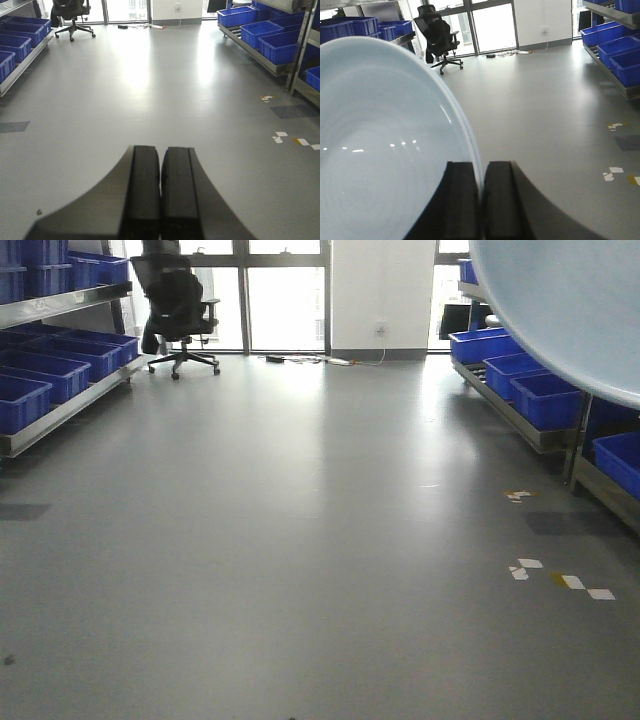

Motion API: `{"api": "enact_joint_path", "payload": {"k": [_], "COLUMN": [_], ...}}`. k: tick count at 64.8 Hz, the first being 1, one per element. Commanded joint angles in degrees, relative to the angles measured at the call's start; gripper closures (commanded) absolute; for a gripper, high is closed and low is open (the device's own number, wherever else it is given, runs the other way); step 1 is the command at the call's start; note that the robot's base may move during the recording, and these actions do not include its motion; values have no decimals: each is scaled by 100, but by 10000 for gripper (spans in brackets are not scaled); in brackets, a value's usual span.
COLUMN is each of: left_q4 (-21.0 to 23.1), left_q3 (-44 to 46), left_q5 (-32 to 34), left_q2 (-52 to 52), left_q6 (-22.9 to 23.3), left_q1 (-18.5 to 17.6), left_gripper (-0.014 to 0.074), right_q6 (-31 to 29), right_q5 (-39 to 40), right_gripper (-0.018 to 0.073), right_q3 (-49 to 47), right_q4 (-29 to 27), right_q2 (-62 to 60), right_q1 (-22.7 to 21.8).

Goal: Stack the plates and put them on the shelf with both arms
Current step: 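Drive the base away from the table toward the blue-bin shelf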

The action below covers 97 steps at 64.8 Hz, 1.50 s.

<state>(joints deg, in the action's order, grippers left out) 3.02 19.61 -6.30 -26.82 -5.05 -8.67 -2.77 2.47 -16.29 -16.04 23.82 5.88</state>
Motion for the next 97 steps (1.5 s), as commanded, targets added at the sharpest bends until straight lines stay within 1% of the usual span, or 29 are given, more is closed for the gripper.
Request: {"api": "enact_joint_path", "payload": {"k": [1,97], "left_q4": [-3,-3], "left_q3": [169,169], "left_q5": [454,454], "left_q2": [-9,-9], "left_q6": [39,39], "left_q1": [-19,-19], "left_gripper": [514,514], "right_q6": [-17,-17], "right_q5": [584,584], "right_gripper": [511,511], "right_q3": [-169,-169], "right_q4": [-20,-20], "right_q2": [10,10], "right_q1": [-6,-6]}}
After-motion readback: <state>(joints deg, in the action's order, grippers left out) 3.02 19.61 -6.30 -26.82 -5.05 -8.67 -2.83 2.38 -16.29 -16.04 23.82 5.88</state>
